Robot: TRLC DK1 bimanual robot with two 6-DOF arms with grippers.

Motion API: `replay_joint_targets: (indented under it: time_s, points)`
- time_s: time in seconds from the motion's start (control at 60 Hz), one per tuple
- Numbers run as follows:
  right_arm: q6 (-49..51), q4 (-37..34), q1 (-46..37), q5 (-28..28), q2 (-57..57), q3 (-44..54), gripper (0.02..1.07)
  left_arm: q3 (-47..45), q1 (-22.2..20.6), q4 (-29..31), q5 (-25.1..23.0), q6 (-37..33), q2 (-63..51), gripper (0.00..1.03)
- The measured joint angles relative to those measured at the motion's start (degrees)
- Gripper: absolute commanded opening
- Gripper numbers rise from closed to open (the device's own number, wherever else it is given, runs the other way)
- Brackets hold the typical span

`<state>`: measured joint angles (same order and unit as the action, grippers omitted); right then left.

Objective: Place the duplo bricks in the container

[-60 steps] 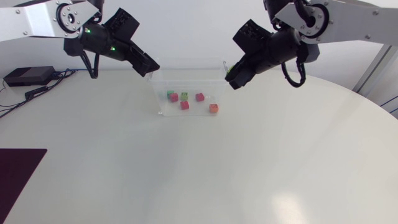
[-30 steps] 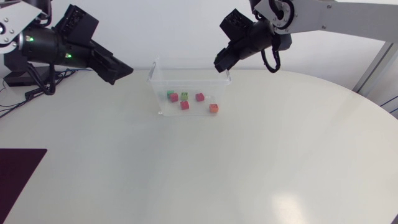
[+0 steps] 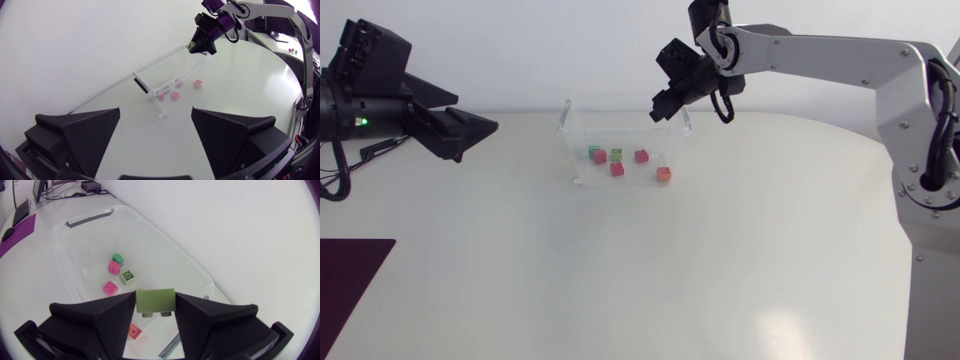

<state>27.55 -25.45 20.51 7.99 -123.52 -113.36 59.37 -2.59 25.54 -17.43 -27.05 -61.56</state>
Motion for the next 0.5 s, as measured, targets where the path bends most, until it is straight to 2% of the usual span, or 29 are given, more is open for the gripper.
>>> replay_joint_targets:
  time_s: [0.167,0.283,0.5]
  points:
    - [-1.1,0.0,0.0,-0.8,-0.3,-0.9,1.03,-4.1,1.5,-0.6,0.1,1.6,4.6,1.0]
    - [-2.3,2.0,0.0,-1.0,0.0,-0.3,1.03,-5.9,2.3,-1.6,1.9,3.0,8.2,1.0]
    - [-4.7,8.3,-0.4,-4.2,8.9,11.0,1.03,-8.8,2.5,-2.2,4.2,4.2,13.2,1.0]
